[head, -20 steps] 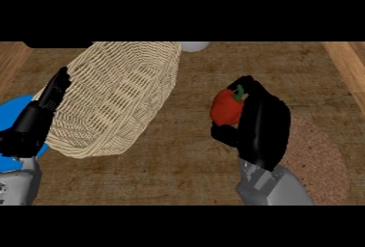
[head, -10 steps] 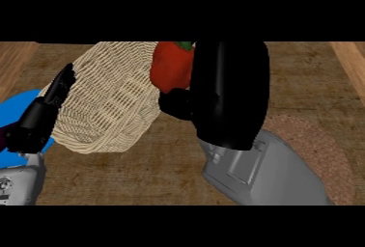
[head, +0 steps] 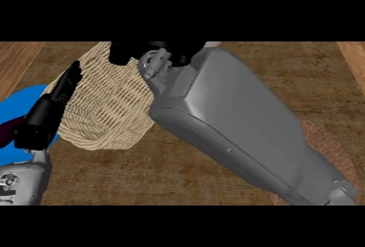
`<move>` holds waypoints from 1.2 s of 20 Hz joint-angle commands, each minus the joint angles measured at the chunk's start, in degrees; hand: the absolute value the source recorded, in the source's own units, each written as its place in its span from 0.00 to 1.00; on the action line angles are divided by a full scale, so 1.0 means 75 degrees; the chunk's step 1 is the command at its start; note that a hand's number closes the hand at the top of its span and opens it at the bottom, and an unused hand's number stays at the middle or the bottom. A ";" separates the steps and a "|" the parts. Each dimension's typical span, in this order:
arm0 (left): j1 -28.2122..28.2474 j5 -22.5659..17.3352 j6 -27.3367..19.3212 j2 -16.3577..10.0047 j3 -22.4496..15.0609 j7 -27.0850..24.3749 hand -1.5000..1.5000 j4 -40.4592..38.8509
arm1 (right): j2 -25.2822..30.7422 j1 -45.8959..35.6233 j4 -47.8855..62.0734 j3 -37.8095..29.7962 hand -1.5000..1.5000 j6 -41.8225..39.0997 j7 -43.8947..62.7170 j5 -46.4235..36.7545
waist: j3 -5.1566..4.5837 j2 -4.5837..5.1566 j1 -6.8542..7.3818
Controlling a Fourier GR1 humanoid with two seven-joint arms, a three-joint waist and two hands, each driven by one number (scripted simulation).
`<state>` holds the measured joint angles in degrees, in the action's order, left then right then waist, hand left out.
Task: Pick the bell pepper from the placemat and place it in the basket
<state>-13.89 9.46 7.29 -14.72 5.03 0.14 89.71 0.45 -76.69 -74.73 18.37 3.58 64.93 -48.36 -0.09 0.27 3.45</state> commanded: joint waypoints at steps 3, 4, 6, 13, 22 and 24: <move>0.0075 -0.0039 0.0202 -0.0014 -0.0086 -0.0144 0.50 -0.0114 | -0.0057 -0.1190 0.1896 -0.0096 1.00 0.0691 0.1226 0.1144 | -0.0024 0.0041 0.0185; -0.0356 0.0140 -0.0075 0.0168 -0.0157 -0.0094 0.50 -0.0319 | -0.0057 -0.1186 0.2294 -0.0014 1.00 0.0907 0.0898 0.1354 | -0.0026 0.0092 0.0142; -0.0277 0.0131 -0.0031 0.0235 -0.0244 -0.0032 0.50 -0.0239 | -0.0058 -0.1366 0.3035 -0.0068 1.00 0.0970 0.0629 0.1516 | -0.0029 0.0119 0.0220; -0.0458 0.0318 -0.0154 0.0346 -0.0362 0.0083 0.50 -0.0293 | -0.0058 -0.2163 0.4449 0.0303 1.00 0.0543 0.1121 0.2675 | -0.0034 0.0085 0.0213; -0.0006 0.0098 0.0075 0.0111 -0.0035 -0.0358 0.50 -0.0449 | -0.0058 -0.2815 0.5468 0.1326 1.00 -0.1115 0.1178 0.3494 | -0.0027 0.0013 0.0085; -0.0556 -0.0046 0.0174 -0.0018 0.0148 -0.0111 0.50 -0.0614 | -0.0058 -0.2847 0.5632 0.1204 0.00 -0.0743 0.0872 0.3960 | -0.0022 0.0051 0.0056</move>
<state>-16.69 10.29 7.58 -14.09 4.84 -0.56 87.41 0.33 -96.17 -34.47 26.65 1.51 64.84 -23.14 -0.10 0.42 4.18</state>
